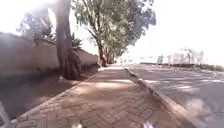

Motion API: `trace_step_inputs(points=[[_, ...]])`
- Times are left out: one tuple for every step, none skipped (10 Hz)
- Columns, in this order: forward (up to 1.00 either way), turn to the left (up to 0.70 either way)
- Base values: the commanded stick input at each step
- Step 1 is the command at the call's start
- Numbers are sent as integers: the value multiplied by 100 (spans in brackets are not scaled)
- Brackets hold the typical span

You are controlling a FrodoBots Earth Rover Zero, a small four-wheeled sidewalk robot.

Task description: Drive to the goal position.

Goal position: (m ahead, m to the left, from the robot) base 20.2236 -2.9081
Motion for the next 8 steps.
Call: trace_step_inputs(points=[[61, 0], [61, 0], [61, 0], [61, 0], [60, 0], [61, 0], [61, 0], [61, -1]])
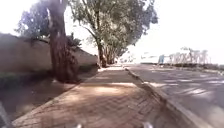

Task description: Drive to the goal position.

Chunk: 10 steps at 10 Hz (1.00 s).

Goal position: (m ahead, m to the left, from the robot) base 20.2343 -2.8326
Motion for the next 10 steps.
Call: trace_step_inputs(points=[[61, -12], [61, -23], [61, -30], [61, -30], [61, -30], [61, -30], [61, -25], [61, -21], [61, -13], [61, 0]])
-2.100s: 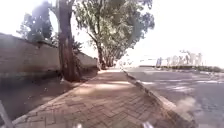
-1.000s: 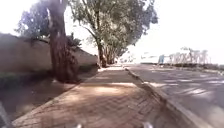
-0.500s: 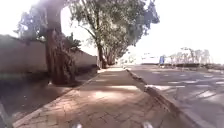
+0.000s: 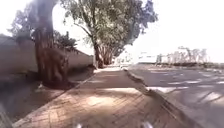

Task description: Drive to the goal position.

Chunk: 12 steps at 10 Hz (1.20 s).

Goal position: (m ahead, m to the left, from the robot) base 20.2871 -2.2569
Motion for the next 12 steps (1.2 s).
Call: trace_step_inputs(points=[[61, 0], [60, 0], [60, 0], [61, 0], [61, 0], [61, 0], [61, 0], [61, 0], [60, 0], [60, 0], [62, 0], [65, 0]])
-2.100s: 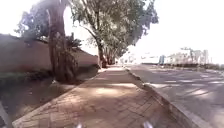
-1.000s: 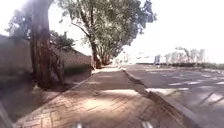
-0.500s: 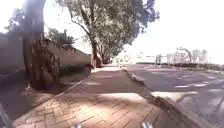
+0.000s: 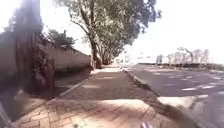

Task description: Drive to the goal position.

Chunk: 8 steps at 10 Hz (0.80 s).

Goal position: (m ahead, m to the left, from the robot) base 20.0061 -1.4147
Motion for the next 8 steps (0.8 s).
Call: trace_step_inputs(points=[[65, 0], [66, 0], [67, 0], [68, 0], [69, 0], [69, 0], [70, 0], [70, 0]])
